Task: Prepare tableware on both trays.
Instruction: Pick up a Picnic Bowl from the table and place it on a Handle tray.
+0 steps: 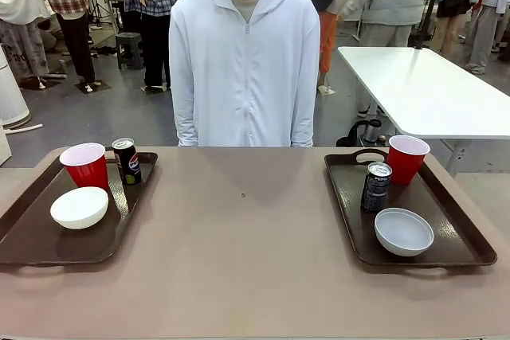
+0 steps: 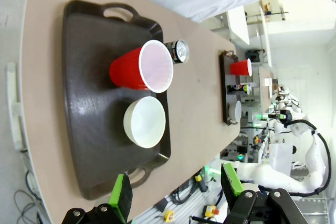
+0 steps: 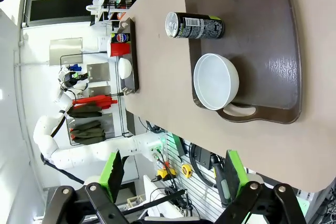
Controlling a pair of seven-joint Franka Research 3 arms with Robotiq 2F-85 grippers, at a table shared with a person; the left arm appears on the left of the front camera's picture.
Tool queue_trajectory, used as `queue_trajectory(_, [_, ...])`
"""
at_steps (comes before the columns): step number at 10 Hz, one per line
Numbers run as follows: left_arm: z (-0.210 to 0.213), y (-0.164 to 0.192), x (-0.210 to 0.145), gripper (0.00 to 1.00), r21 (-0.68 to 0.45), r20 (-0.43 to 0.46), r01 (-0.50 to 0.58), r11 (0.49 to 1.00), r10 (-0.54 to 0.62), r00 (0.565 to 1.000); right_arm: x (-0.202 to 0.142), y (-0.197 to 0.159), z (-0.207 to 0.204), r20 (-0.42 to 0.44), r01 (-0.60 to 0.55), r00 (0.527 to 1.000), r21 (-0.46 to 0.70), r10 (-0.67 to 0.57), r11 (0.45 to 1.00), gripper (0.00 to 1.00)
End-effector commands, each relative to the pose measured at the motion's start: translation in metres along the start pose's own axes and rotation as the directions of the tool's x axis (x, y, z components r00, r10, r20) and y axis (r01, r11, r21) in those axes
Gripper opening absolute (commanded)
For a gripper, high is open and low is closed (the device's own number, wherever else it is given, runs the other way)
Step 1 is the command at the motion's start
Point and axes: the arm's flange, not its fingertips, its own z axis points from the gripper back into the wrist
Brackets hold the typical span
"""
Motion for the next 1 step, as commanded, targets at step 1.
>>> queue_trajectory(1, [0.0014, -0.0015, -0.0012, 0.9, -0.015, 0.013, 0.003, 1.0, -0.003, 1.0, 0.0011, -0.0001, 0.0007, 0.007, -0.013, 1.0, 0.023, 0.013, 1.0, 1.0])
